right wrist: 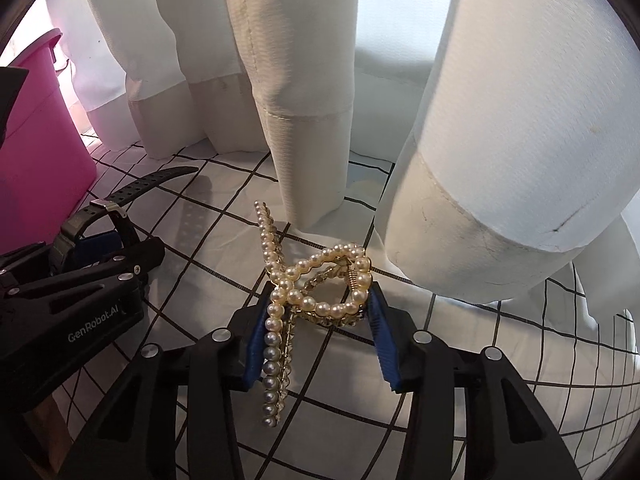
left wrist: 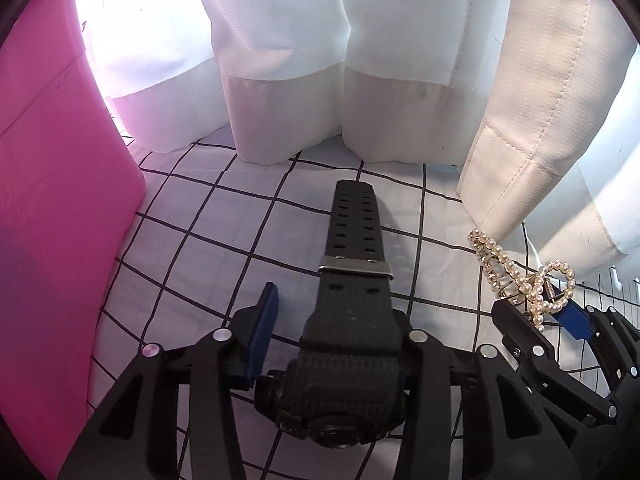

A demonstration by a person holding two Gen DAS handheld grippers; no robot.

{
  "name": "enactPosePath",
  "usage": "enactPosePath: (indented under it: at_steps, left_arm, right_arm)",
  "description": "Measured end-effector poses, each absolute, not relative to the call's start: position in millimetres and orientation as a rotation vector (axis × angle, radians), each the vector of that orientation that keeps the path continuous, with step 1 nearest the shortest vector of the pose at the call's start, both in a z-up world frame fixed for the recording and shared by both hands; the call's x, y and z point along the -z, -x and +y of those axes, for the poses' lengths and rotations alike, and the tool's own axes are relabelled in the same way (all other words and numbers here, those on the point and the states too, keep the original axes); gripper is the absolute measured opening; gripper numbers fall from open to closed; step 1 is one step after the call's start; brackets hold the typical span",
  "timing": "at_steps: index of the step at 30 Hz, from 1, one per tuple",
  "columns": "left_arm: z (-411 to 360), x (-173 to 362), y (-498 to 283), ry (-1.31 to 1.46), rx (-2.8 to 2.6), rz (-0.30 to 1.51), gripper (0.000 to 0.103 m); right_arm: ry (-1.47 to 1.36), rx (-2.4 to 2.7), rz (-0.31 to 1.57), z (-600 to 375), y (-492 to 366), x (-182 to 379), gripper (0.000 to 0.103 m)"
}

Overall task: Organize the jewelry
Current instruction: 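Grasp the black sport watch with the left gripper while the right grasps the pearl clip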

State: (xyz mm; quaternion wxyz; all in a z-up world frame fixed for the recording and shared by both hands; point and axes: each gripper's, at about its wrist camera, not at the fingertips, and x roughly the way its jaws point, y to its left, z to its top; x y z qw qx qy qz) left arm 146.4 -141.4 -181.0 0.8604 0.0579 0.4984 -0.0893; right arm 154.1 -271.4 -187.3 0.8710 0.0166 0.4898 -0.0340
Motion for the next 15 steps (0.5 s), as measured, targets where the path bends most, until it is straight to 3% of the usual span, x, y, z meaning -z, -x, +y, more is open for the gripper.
enactPosePath:
  at_steps: [1,8,15]
  left_arm:
    - [-141,179,-145,-0.103,0.201,1.047,0.022]
    - [-136,152,-126,-0.096,0.217,1.026,0.021]
    - [-118,101,-94,-0.056,0.240,0.972,0.021]
  right_arm:
    - [-0.041,0.070,1.023,-272,-153,187,0.044]
    - [-0.074,0.068,1.007,-276,-141,179,0.043]
    - [-0.087,0.058,0.933,-281,-121,129,0.043]
